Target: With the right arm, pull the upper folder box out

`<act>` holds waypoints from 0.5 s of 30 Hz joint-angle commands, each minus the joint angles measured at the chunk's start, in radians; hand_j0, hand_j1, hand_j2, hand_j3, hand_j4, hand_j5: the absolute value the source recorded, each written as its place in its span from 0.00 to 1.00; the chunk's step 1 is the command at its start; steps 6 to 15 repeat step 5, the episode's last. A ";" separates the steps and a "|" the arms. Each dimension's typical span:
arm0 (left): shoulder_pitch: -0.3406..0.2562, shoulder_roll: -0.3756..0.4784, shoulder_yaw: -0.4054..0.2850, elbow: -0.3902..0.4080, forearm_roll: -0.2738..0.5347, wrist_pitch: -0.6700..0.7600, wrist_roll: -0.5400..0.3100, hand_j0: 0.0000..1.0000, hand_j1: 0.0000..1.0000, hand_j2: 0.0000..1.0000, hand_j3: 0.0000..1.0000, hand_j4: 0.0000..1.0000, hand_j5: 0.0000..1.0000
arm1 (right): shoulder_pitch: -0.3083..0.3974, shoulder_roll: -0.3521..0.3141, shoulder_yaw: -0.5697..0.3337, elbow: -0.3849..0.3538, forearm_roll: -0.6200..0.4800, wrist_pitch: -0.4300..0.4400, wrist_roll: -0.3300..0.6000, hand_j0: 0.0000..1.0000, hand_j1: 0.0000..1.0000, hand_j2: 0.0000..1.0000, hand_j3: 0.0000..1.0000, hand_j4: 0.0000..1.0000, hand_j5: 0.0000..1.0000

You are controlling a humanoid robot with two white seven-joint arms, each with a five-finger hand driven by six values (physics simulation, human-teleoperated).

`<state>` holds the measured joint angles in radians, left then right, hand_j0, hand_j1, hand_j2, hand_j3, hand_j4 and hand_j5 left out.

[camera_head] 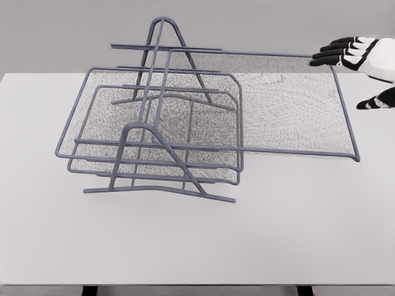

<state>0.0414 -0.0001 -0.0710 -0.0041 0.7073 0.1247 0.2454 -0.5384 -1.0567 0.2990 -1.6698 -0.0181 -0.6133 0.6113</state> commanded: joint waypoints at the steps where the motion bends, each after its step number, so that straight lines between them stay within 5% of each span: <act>1: 0.000 0.000 -0.001 -0.001 0.000 0.000 0.000 1.00 1.00 1.00 1.00 1.00 1.00 | 0.002 0.047 0.088 -0.008 -0.017 0.002 0.000 1.00 1.00 1.00 1.00 1.00 1.00; 15: 0.000 0.000 0.000 -0.001 0.000 0.001 0.000 1.00 1.00 1.00 1.00 1.00 1.00 | -0.006 0.061 0.091 -0.011 -0.016 0.002 0.000 1.00 1.00 1.00 1.00 1.00 1.00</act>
